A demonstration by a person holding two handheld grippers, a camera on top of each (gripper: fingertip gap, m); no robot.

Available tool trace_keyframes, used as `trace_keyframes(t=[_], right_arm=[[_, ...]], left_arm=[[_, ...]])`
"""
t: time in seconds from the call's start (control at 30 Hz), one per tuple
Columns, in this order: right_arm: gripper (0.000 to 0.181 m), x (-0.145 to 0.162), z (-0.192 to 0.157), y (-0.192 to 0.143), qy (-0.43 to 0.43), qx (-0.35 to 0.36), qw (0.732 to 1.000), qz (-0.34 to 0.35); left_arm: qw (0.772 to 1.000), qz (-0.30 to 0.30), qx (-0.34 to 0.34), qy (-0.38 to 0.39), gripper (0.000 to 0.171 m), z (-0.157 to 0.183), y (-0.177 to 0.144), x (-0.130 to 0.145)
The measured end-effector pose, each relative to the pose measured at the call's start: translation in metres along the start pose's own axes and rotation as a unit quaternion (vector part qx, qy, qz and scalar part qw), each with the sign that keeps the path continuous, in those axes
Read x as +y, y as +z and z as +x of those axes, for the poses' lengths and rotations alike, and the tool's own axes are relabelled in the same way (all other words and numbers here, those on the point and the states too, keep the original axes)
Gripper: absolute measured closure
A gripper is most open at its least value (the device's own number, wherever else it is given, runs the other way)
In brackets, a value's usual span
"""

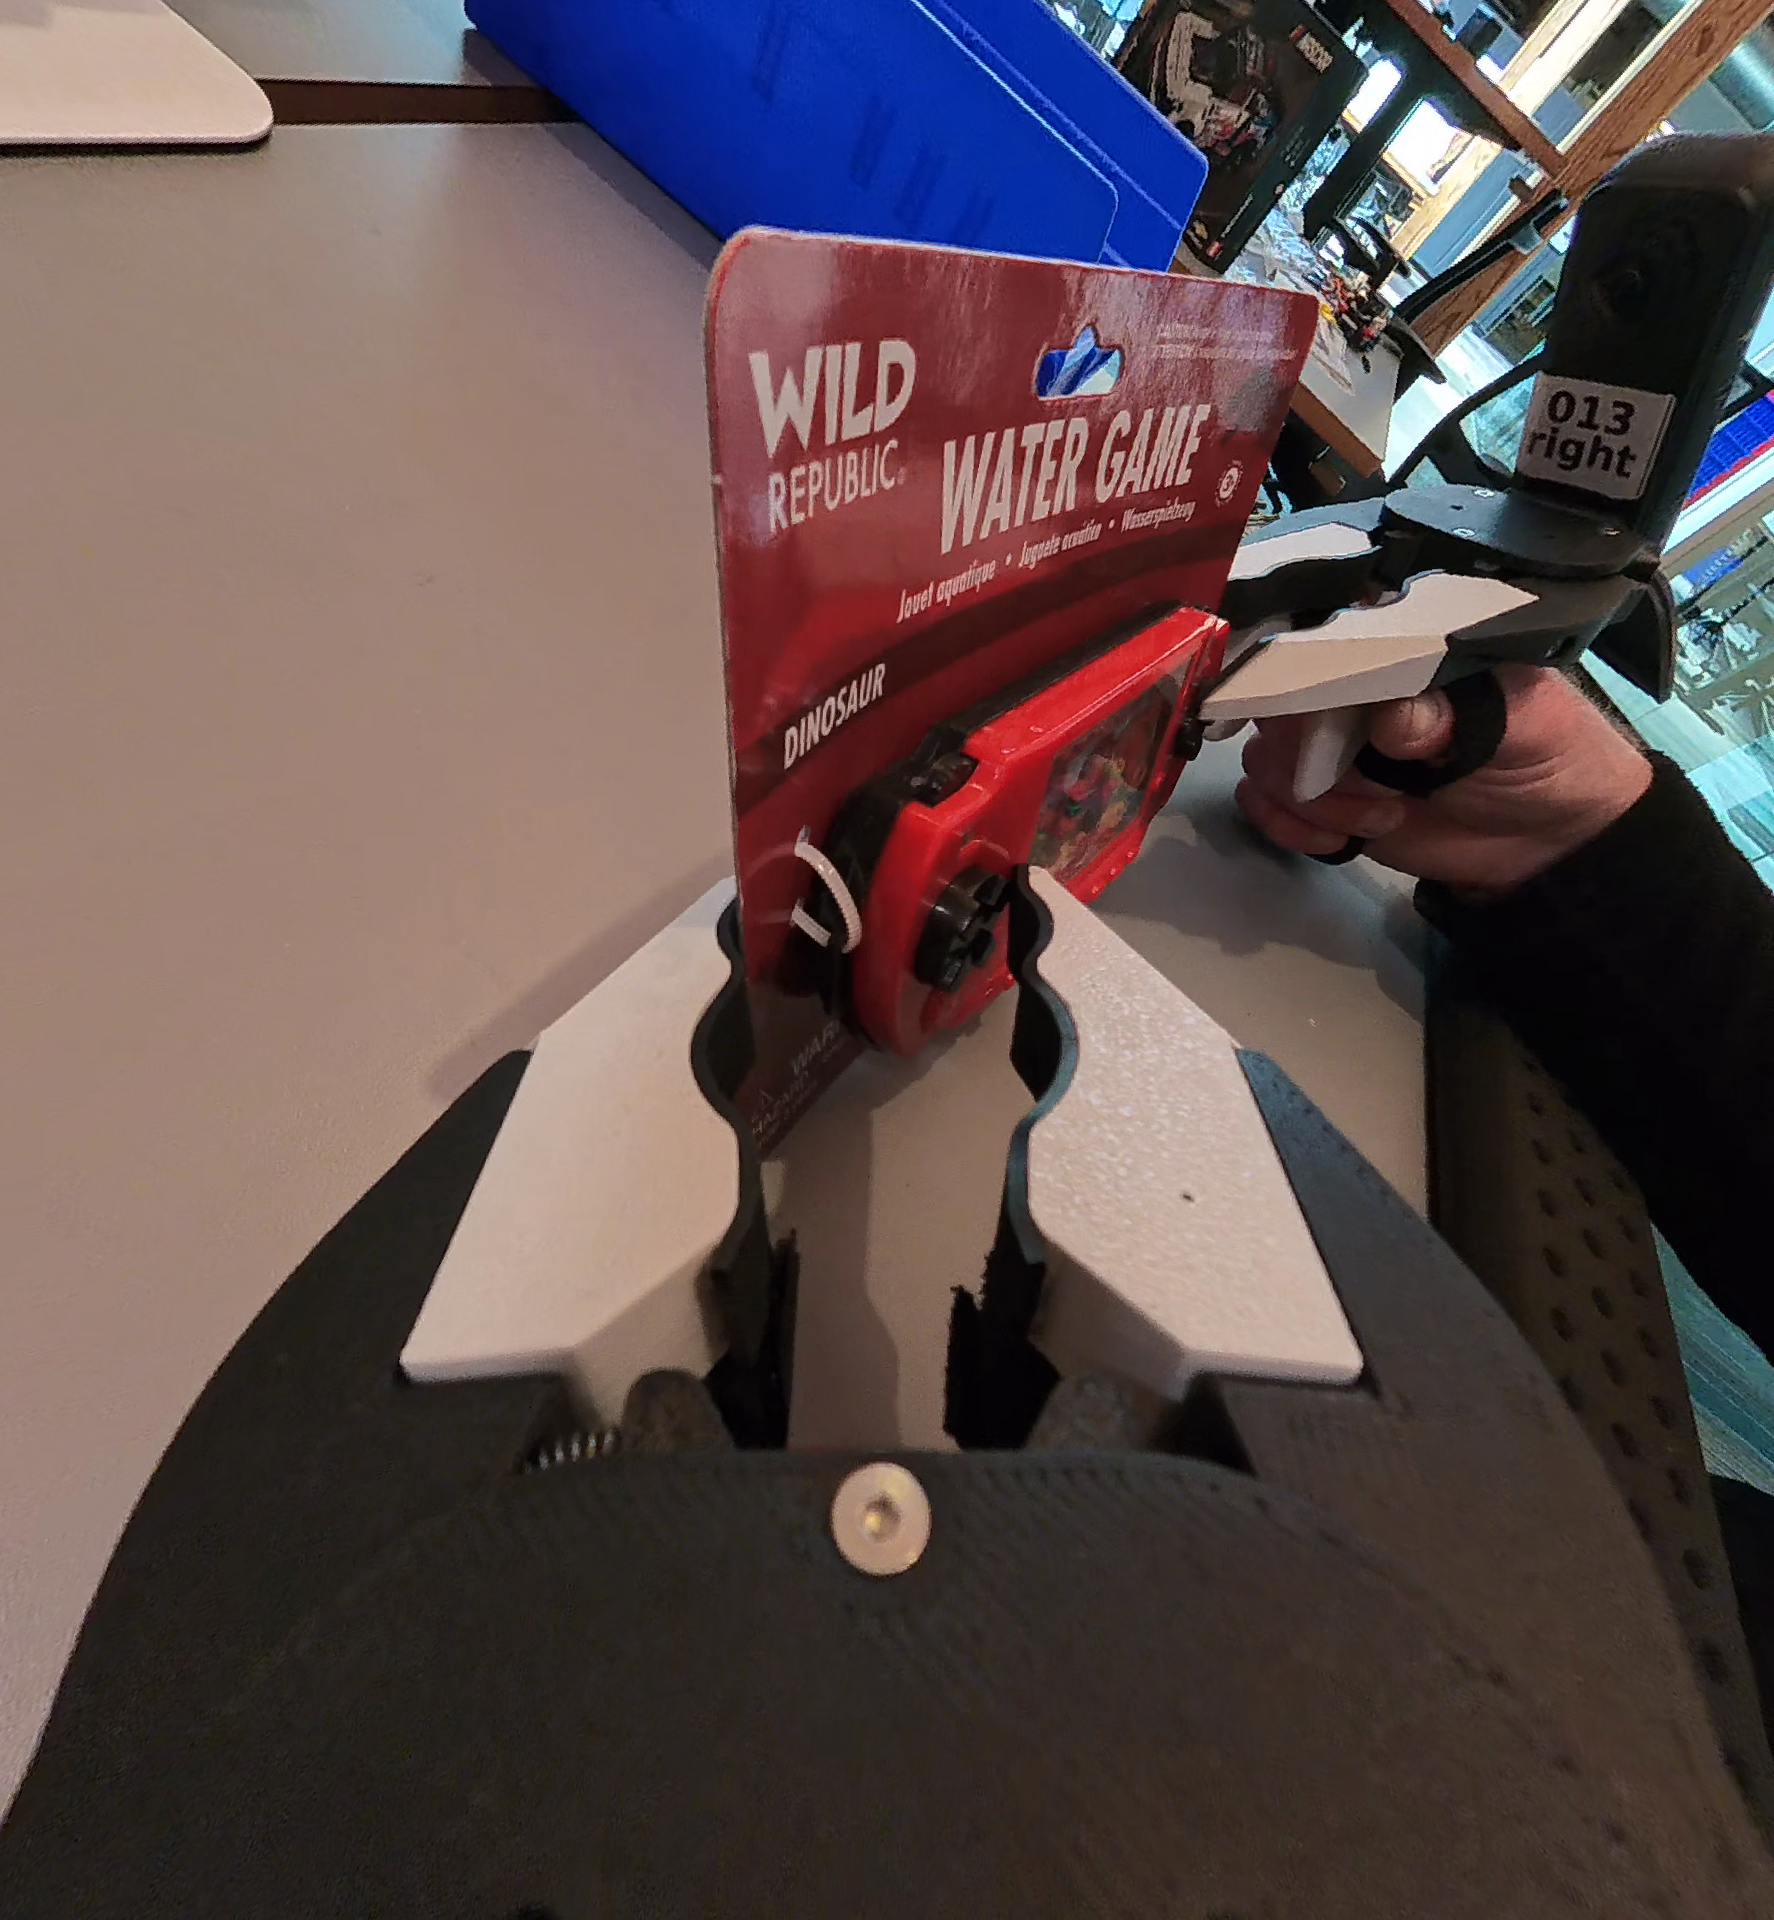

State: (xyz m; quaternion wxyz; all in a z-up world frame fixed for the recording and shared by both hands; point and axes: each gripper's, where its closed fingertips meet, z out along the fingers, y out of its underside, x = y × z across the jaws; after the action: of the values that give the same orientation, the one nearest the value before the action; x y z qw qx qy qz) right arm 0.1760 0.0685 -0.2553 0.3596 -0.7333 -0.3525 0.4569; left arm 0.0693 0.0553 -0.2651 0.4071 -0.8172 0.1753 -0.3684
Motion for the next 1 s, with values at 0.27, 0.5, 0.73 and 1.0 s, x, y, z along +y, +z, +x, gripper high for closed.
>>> trace_keyframes(t=[0.27, 0.5, 0.73, 1.0], right_arm=[[0.144, 0.0011, -0.0005, 0.0009, 0.004, 0.002, 1.0, 0.002], [0.145, 0.0013, -0.0001, 0.0002, 0.009, -0.003, 1.0, 0.003], [0.145, 0.0014, 0.0, -0.0002, 0.009, -0.003, 1.0, 0.003], [0.145, 0.0016, 0.0, -0.0006, 0.009, -0.003, 1.0, 0.002]], left_arm=[[1.0, 0.0, -0.001, 0.003, 0.126, 0.0012, -0.0001, 0.0001], [1.0, -0.001, 0.0, 0.002, 0.126, 0.0012, 0.0003, 0.0003], [1.0, -0.001, 0.001, 0.001, 0.126, 0.0016, 0.0007, 0.0004], [1.0, -0.002, 0.001, 0.001, 0.126, 0.002, 0.0008, 0.0005]])
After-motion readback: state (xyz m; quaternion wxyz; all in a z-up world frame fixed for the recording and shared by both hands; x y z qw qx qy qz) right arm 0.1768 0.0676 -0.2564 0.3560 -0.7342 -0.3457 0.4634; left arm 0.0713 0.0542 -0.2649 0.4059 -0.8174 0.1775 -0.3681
